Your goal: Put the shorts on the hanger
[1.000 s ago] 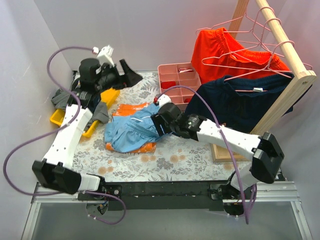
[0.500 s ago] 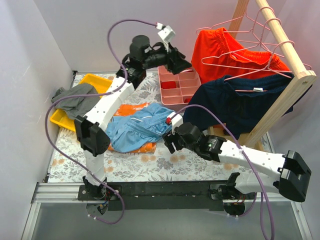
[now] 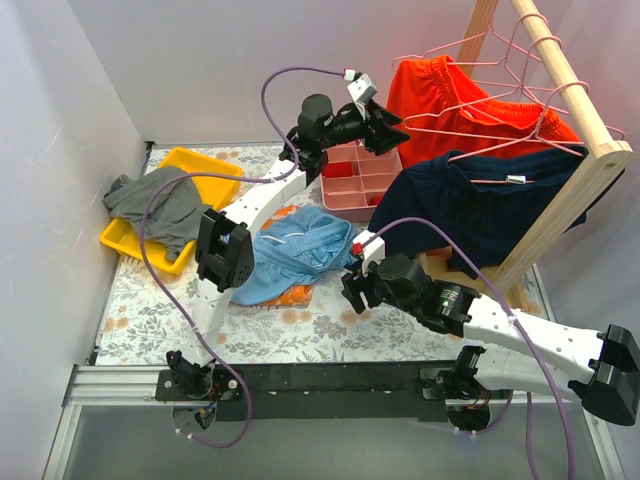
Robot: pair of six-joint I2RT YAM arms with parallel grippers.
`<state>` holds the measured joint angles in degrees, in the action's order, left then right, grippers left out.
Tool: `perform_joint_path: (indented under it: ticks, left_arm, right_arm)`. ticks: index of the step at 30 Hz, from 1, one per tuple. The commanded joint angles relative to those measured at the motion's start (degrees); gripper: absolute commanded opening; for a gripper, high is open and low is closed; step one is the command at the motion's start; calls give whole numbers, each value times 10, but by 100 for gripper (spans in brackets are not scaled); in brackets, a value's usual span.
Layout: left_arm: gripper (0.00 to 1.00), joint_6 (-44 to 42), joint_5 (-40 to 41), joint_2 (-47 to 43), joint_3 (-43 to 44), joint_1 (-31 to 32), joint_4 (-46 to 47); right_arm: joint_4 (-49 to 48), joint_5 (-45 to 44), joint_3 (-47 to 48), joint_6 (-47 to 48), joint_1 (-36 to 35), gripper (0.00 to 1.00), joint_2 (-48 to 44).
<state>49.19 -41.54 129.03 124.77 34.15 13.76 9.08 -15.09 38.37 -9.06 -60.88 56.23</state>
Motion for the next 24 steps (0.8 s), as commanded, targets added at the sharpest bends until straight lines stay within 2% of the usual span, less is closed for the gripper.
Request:
perform_joint_path:
  ticks: [1,7,10,15,20,24]
  left_arm:
    - [55,27,-17,3,16,19,124]
    - [55,67,-20,10,-16,23,230]
    - [54,83,-18,31,-3,26,255]
    - [52,90,-28,73,68,31,232]
    - [51,80,-28,86,79,39,225]
    - [45,91,-24,83,68,41,243]
  right_arm:
    - [6,-13,-5,7,-3,75,-16]
    - [5,-6,-7,8,-2,75,-15]
    - [5,-6,-7,11,-2,75,-12]
    - [5,-6,-6,11,-2,75,-13]
    - [8,-7,-7,11,-2,75,-17]
    - [9,-10,-10,8,-2,74,-19]
